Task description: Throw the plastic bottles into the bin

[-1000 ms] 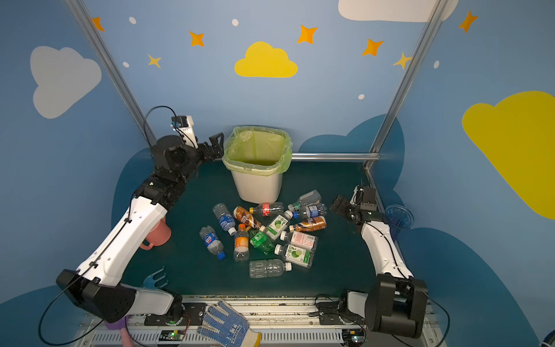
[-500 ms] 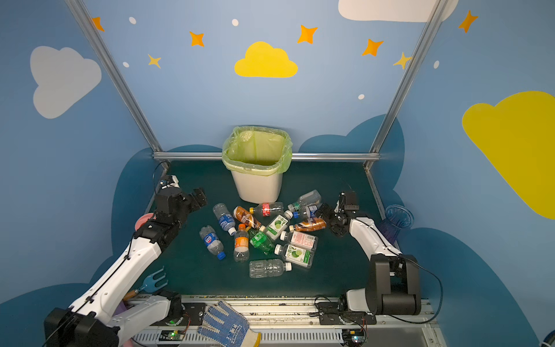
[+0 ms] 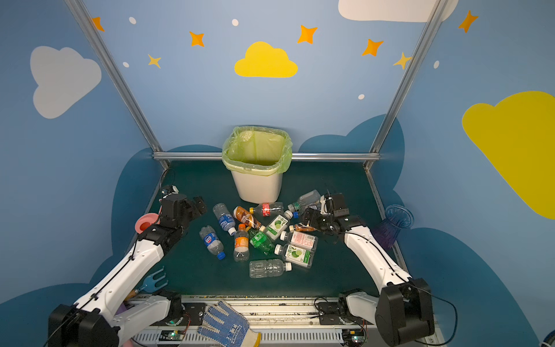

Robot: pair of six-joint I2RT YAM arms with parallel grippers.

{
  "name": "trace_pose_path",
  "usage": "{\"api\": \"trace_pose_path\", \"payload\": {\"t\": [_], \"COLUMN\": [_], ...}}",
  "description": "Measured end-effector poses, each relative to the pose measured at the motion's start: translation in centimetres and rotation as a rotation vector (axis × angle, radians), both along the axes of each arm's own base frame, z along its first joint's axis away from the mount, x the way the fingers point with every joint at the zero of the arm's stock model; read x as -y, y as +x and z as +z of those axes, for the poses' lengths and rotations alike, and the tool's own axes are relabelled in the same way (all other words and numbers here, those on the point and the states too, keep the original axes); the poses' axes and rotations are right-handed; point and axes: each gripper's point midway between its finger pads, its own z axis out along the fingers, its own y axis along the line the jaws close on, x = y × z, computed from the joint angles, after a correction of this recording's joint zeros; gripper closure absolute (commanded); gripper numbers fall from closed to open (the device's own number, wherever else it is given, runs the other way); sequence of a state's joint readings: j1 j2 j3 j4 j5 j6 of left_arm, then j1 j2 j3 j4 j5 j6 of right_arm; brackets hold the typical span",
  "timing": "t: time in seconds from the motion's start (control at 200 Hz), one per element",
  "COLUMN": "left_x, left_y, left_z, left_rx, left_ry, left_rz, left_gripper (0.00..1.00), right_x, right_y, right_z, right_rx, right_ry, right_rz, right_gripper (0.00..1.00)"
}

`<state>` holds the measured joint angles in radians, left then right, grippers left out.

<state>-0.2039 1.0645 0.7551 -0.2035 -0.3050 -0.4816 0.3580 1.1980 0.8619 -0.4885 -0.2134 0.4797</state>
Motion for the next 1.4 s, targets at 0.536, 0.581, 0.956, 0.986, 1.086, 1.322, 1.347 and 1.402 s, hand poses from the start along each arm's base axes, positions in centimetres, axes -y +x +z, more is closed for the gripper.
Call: {"api": "trace_pose_path", "payload": {"t": [0.536, 0.581, 0.956, 0.986, 1.086, 1.322, 1.347, 1.402], "left_x": [-4.3, -4.4, -4.5, -4.5, -4.5, -4.7, -4.7, -4.7], "left_y": [-1.6, -1.7, -2.2, -2.3, -2.3, -2.5, -2.5, -2.5], "left_z": [-2.1, -2.2, -2.5, -2.5, -2.4, -2.3, -2.3, -2.2], "left_rx": [-0.084, -0.088, -0.109, -0.109, -0.108, -0.107, -0.106, -0.105], "left_ry": [-0.019, -0.021, -0.028, -0.028, -0.028, -0.028, -0.028, -0.028], "left_rz": [0.198, 0.202, 0.213, 0.213, 0.213, 0.217, 0.218, 0.219], "left_gripper": [0.00, 0.00, 0.00, 0.00, 0.00, 0.00, 0.00, 0.00], "right_x": [-13.0, -13.6, -16.4, -16.3, -16.1, -16.5, -16.6, -16.7], "right_y": [-11.5, -12.5, -16.8, -16.9, -16.9, -16.7, -16.7, -16.6], "right_z": [0.0, -0.4, -5.6, -6.1, -7.4, -9.2, -9.4, -9.9], "right_rx": [0.196, 0.192, 0.095, 0.087, 0.060, 0.030, 0.027, 0.019], "right_ry": [-0.367, -0.387, -0.614, -0.639, -0.708, -0.794, -0.800, -0.817], "right_rz": [0.956, 1.015, 1.320, 1.332, 1.364, 1.419, 1.423, 1.432], "right_gripper": [0.06, 0.07, 0.12, 0.13, 0.16, 0.22, 0.24, 0.29]}}
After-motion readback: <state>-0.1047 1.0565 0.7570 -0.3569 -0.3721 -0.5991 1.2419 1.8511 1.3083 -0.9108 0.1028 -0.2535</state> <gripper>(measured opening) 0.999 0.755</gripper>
